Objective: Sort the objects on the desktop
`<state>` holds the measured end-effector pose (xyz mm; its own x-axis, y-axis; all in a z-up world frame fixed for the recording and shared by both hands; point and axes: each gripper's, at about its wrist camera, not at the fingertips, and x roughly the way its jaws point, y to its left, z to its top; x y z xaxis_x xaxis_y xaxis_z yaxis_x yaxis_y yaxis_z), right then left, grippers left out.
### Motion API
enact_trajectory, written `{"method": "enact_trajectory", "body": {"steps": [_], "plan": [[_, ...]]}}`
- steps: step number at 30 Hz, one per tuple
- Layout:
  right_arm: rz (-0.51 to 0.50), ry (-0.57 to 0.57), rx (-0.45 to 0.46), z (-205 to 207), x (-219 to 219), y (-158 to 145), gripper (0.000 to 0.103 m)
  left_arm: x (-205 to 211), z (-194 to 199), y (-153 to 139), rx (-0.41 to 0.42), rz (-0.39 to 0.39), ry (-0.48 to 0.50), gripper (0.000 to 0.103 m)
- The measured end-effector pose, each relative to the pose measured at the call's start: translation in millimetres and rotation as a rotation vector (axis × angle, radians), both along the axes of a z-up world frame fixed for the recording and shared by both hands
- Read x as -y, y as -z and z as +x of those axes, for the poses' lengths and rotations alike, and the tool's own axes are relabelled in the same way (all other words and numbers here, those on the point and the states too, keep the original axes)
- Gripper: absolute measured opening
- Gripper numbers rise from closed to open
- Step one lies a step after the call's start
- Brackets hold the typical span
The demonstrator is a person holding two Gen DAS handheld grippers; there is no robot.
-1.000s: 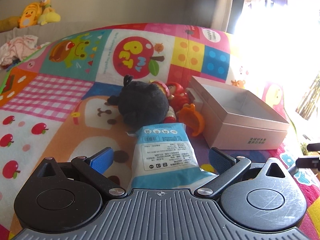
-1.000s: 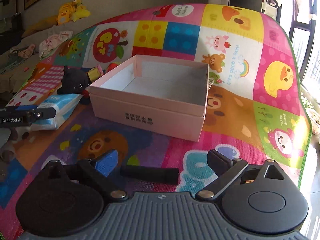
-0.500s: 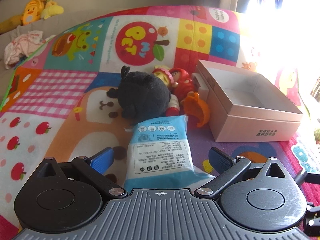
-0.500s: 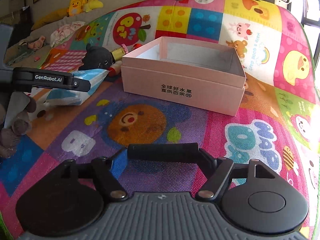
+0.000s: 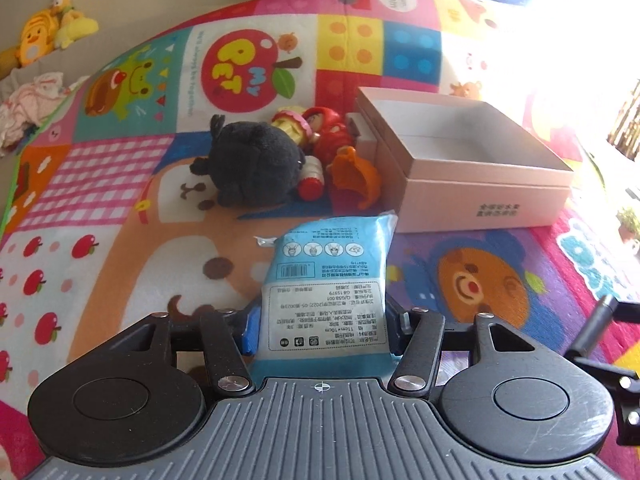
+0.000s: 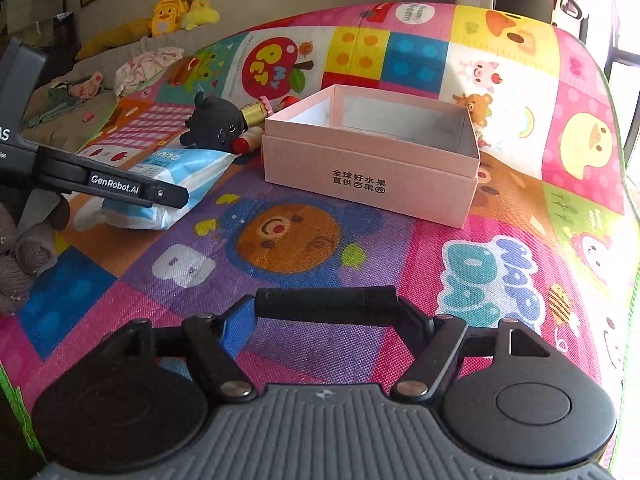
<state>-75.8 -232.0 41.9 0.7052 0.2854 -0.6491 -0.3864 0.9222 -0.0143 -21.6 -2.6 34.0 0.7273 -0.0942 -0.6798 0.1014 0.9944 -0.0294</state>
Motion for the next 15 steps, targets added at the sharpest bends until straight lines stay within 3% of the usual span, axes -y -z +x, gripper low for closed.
{"method": "enact_trajectory", "body": {"steps": [8, 11, 15], "plan": [[0.002, -0.036, 0.041, -12, 12, -24, 0.075, 37, -41, -22, 0.012, -0.07, 0.238, 0.06], [0.018, -0.051, 0.08, -18, 16, -38, 0.075, 49, -29, -42, 0.084, -0.09, 0.276, 0.06], [0.039, -0.031, 0.134, -17, 20, -50, 0.075, 68, 19, -67, 0.192, -0.092, 0.263, 0.06]]}}
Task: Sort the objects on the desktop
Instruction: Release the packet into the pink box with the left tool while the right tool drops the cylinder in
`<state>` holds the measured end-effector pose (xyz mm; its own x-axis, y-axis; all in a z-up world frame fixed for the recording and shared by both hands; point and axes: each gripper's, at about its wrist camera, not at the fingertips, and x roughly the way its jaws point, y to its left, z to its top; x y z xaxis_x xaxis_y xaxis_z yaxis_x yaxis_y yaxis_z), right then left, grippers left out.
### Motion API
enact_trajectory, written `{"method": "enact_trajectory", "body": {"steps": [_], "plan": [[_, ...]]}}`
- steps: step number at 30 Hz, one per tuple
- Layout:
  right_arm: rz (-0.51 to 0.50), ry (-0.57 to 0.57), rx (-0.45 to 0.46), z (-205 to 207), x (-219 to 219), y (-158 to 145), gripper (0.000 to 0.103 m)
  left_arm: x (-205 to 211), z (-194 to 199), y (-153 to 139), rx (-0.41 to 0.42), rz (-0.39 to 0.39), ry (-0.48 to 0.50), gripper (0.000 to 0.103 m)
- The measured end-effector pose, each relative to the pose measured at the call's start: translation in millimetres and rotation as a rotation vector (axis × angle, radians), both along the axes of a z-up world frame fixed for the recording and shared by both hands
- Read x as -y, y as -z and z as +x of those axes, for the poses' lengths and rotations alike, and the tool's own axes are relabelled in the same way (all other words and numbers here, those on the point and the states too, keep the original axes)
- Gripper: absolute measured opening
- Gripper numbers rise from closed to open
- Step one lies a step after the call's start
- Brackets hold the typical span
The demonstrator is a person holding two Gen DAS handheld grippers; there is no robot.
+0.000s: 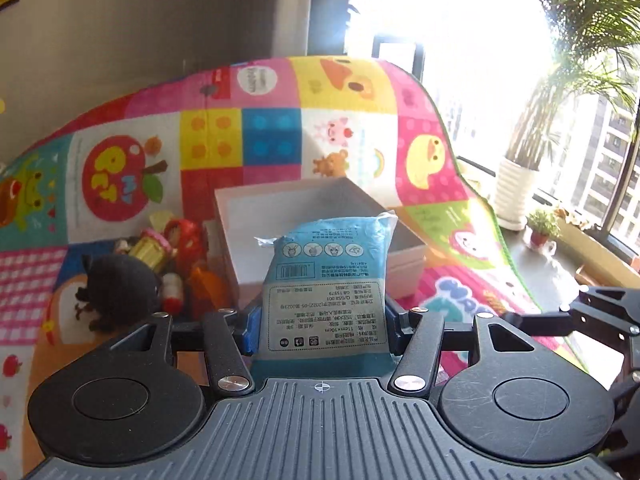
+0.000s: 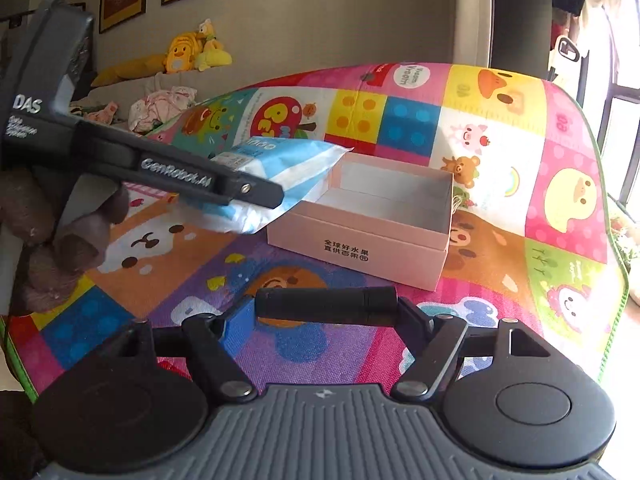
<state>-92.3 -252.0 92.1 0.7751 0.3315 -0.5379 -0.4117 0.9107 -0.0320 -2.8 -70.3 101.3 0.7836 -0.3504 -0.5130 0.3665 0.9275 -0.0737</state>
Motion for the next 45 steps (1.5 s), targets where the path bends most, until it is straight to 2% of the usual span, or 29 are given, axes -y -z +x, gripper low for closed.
{"method": "enact_trajectory", "body": {"steps": [3, 5, 7, 10, 11, 12, 14, 15, 17, 19, 22, 26, 30, 33, 36, 39, 43, 44, 45], "plan": [[0.007, 0.018, 0.011, 5, 1, -1, 0.075, 17, 48, -9, 0.007, -0.057, -0.013, 0.06], [0.008, 0.023, 0.003, 9, 2, 1, 0.074, 30, 82, -7, -0.016, -0.096, -0.026, 0.06], [0.003, 0.028, -0.007, 13, 3, 3, 0.074, 42, 109, 4, -0.065, -0.119, -0.028, 0.061], [-0.007, 0.048, -0.023, 21, 6, 8, 0.074, 50, 134, 29, -0.186, -0.178, 0.012, 0.072], [-0.01, 0.056, -0.025, 23, 7, 10, 0.074, 47, 135, 34, -0.209, -0.2, 0.023, 0.072], [-0.01, 0.062, -0.027, 25, 8, 11, 0.074, 43, 132, 35, -0.207, -0.217, 0.022, 0.074], [-0.007, 0.068, -0.04, 30, 11, 15, 0.075, 24, 116, 30, -0.158, -0.24, 0.005, 0.089], [-0.013, 0.069, -0.045, 33, 10, 16, 0.075, 14, 107, 27, -0.122, -0.238, -0.009, 0.091], [-0.032, 0.065, -0.042, 41, 8, 16, 0.075, -6, 84, 19, -0.046, -0.203, -0.058, 0.096], [-0.058, 0.058, -0.017, 50, 2, 11, 0.075, -19, 64, 20, 0.004, -0.146, -0.096, 0.096], [-0.089, 0.057, 0.029, 71, -7, 1, 0.075, -36, 35, 31, 0.039, -0.067, -0.147, 0.097], [-0.086, 0.078, 0.004, 118, -18, -11, 0.075, -60, 13, 52, 0.017, -0.037, -0.19, 0.097], [-0.087, 0.083, -0.098, 184, -43, -16, 0.075, -81, 8, 70, -0.035, -0.071, -0.214, 0.097], [-0.105, 0.153, -0.175, 239, -56, -9, 0.075, -92, 8, 77, -0.05, -0.097, -0.231, 0.097], [-0.158, 0.212, -0.221, 278, -61, 0, 0.075, -100, 8, 80, -0.056, -0.123, -0.239, 0.099], [-0.222, 0.25, -0.199, 290, -68, 1, 0.077, -107, 7, 80, -0.047, -0.146, -0.264, 0.1], [-0.232, 0.172, -0.143, 280, -93, -21, 0.076, -113, 9, 82, -0.047, -0.152, -0.308, 0.1], [-0.23, 0.14, -0.131, 277, -102, -26, 0.073, -114, 10, 82, -0.051, -0.149, -0.317, 0.1], [-0.215, 0.096, -0.126, 276, -115, -33, 0.064, -114, 10, 83, -0.055, -0.149, -0.323, 0.1]]}}
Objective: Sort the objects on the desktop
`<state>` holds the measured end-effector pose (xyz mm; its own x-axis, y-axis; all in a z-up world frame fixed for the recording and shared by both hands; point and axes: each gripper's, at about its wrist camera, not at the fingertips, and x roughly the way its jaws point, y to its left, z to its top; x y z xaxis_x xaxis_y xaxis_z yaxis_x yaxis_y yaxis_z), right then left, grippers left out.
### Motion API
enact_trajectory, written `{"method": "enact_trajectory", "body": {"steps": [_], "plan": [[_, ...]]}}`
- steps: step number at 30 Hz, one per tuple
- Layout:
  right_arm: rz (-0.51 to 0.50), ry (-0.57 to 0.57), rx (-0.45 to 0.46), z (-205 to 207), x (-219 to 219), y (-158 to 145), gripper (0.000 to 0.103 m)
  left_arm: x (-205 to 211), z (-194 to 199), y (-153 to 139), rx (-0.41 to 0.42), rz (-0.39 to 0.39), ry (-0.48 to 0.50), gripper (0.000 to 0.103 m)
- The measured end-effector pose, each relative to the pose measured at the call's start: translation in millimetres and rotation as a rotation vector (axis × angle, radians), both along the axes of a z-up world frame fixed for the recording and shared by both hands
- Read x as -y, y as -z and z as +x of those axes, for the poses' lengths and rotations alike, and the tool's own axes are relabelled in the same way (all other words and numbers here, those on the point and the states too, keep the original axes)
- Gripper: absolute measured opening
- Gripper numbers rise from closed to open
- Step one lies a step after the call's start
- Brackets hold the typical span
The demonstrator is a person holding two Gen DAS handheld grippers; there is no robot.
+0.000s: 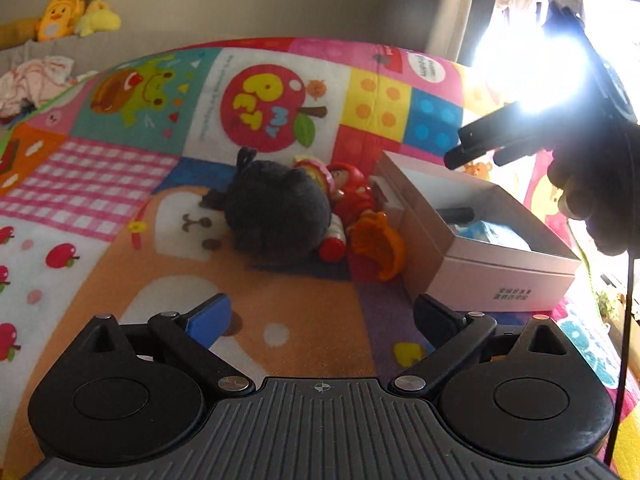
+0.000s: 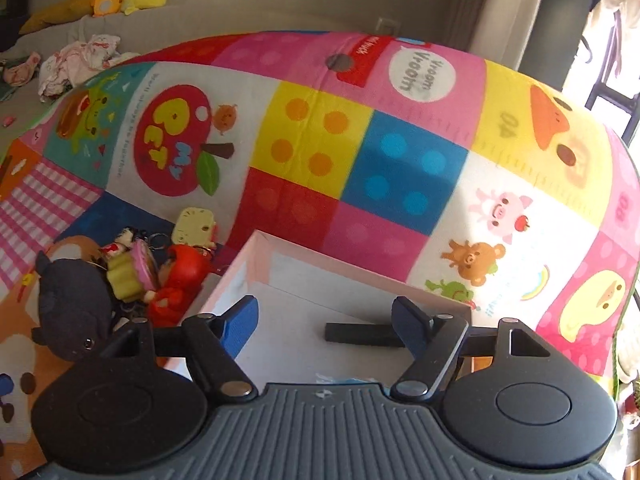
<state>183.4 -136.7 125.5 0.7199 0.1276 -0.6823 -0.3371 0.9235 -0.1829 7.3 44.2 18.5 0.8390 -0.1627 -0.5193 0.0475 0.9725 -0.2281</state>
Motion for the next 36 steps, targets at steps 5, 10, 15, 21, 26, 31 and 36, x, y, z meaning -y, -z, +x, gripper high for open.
{"method": "enact_trajectory", "body": {"steps": [5, 10, 15, 21, 26, 31, 36], "plan": [[0.136, -0.065, -0.153, 31, -50, 1, 0.04, -3, -1, 1, 0.006, -0.016, 0.002, 0.1], [0.111, -0.02, -0.197, 66, -84, 30, 0.04, -7, -2, 1, 0.005, -0.031, -0.005, 0.1], [0.104, -0.022, -0.258, 71, -93, 48, 0.04, -12, -2, 3, -0.008, -0.052, -0.006, 0.1], [0.142, -0.125, -0.332, 27, -90, 43, 0.032, -6, -8, 0, -0.009, -0.013, 0.047, 0.101], [0.165, -0.272, -0.384, -35, -83, 38, 0.031, 4, -22, 1, -0.027, 0.029, 0.119, 0.101], [0.239, -0.333, -0.308, -98, -48, 18, 0.031, 7, -38, 6, -0.065, 0.058, 0.173, 0.101], [0.162, -0.31, -0.068, -155, -11, 11, 0.052, 2, -45, 7, -0.085, 0.097, 0.154, 0.101]]}}
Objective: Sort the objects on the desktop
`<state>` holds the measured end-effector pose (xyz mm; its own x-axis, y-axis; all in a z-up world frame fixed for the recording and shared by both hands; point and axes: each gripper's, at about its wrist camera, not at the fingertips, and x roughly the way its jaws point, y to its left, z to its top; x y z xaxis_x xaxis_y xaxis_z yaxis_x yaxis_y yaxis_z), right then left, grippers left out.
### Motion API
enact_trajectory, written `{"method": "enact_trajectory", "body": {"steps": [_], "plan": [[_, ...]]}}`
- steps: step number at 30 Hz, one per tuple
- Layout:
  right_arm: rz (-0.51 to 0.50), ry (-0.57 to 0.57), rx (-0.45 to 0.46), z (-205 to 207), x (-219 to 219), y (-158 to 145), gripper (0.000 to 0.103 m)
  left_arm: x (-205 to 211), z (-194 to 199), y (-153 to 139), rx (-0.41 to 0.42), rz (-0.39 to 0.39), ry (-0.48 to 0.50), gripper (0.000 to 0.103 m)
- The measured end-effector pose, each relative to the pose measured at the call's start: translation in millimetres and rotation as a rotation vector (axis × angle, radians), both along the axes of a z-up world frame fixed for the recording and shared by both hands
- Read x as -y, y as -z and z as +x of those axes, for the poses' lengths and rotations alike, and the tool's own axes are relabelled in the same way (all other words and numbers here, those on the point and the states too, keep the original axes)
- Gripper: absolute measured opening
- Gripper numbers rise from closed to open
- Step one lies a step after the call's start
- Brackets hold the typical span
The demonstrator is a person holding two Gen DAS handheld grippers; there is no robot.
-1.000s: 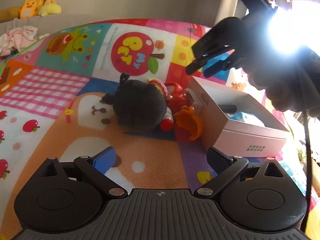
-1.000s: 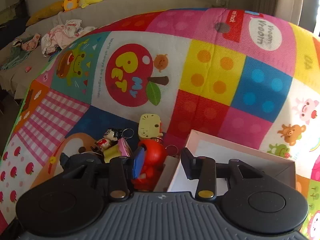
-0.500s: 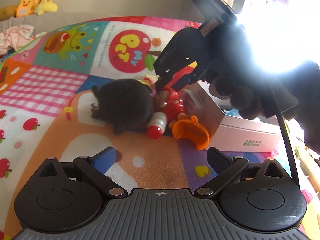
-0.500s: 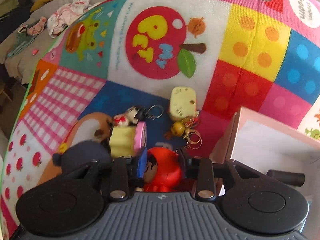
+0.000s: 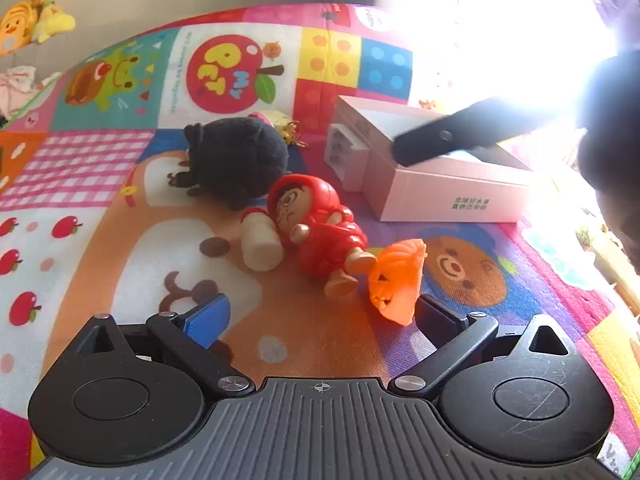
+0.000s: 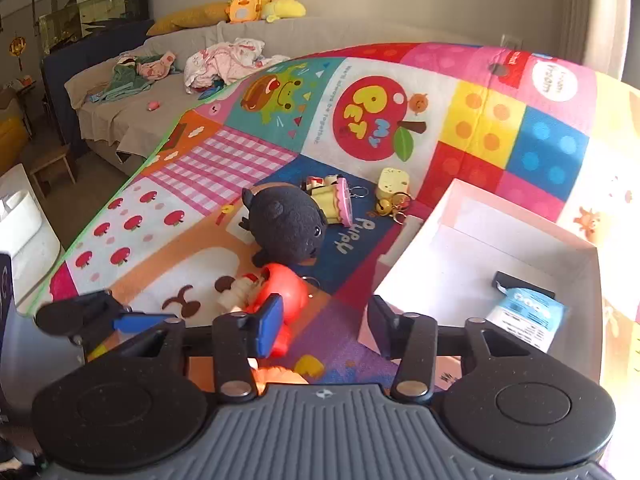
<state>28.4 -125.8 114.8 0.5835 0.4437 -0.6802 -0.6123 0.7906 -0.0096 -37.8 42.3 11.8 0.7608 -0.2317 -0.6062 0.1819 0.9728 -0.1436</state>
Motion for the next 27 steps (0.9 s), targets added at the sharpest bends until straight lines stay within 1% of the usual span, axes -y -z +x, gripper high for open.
{"method": "enact_trajectory", "body": {"steps": [5, 8, 10, 11, 12, 13, 16, 19, 20, 21, 22, 25, 27], "plan": [[0.063, 0.0, -0.045, -25, 18, 17, 0.053, -9, -7, -6, -0.009, 0.043, -0.06, 0.102], [0.109, 0.013, -0.05, -26, 18, 24, 0.054, -15, -9, -11, -0.016, 0.078, -0.092, 0.102], [0.122, 0.016, -0.046, -22, 10, 28, 0.055, -16, -9, -12, -0.027, 0.099, -0.099, 0.102], [0.128, -0.004, -0.049, -18, 3, 29, 0.057, -16, -9, -11, -0.036, 0.106, -0.099, 0.102], [0.133, -0.017, -0.059, -14, -3, 30, 0.065, -14, -10, -10, -0.043, 0.109, -0.096, 0.102], [0.133, -0.015, -0.063, -8, -11, 32, 0.069, -12, -11, -9, -0.048, 0.11, -0.091, 0.102], [0.104, -0.019, -0.082, 10, -36, 41, 0.069, -1, -16, -7, -0.052, 0.103, -0.055, 0.102], [0.078, -0.013, -0.12, 26, -56, 53, 0.069, 9, -20, -5, -0.054, 0.1, -0.009, 0.102], [0.072, -0.014, -0.134, 30, -60, 56, 0.068, 11, -21, -5, -0.055, 0.103, 0.003, 0.102], [0.061, -0.018, -0.146, 35, -65, 60, 0.061, 13, -21, -4, -0.055, 0.106, 0.014, 0.102], [0.053, -0.02, -0.152, 36, -66, 61, 0.051, 15, -21, -3, -0.055, 0.107, 0.022, 0.102], [0.063, -0.013, -0.172, 38, -64, 60, 0.05, 16, -21, -2, -0.061, 0.088, 0.025, 0.102], [0.103, -0.001, -0.167, 37, -54, 52, 0.049, 16, -21, 0, -0.066, 0.08, 0.022, 0.102]]}}
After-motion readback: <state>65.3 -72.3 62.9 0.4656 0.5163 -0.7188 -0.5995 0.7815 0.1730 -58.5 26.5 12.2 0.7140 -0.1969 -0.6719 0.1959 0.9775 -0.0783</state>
